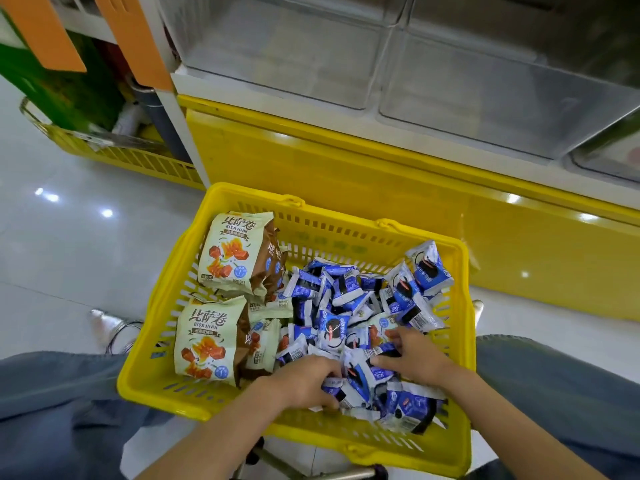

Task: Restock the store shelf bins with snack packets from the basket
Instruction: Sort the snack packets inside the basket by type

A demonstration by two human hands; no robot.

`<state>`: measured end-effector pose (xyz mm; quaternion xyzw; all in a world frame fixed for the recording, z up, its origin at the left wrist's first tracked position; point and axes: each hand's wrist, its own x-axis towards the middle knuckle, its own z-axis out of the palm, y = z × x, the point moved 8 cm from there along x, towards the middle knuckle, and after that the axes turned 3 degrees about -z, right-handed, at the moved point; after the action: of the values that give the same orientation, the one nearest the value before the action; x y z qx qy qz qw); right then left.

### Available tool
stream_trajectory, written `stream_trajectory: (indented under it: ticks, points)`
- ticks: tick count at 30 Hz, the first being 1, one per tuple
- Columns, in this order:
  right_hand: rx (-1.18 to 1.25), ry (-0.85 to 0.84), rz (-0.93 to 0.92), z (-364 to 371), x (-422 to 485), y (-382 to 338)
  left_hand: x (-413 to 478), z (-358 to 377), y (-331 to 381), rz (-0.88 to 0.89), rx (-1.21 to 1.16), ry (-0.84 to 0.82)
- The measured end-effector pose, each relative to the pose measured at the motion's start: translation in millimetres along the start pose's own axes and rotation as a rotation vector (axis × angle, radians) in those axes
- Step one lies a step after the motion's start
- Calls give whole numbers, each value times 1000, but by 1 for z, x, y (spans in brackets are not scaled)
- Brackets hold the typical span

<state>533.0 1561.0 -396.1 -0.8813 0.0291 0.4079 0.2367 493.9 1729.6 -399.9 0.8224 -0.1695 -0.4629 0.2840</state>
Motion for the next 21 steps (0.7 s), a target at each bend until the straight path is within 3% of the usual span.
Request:
stream_trajectory:
  ticks: [3, 6, 10, 13, 17, 21]
  points:
    - [84, -9, 9, -4, -6, 2, -6, -12, -2, 4, -7, 96]
    - [141, 130, -71, -24, -12, -8, -14, -30, -11, -30, -130, 213]
    - [337, 320, -125, -54, -32, -24, -26, -48, -30, -119, -563, 352]
    - [516, 254, -200, -50, -46, -46, -23, -46, -38, -172, -865, 378]
    - [493, 41, -298, -22, -50, -81, -18, -28, -15, -187, -1174, 229]
    - [606, 14, -315, -16, -50, -92, -27, -18, -3, -165, -1064, 136]
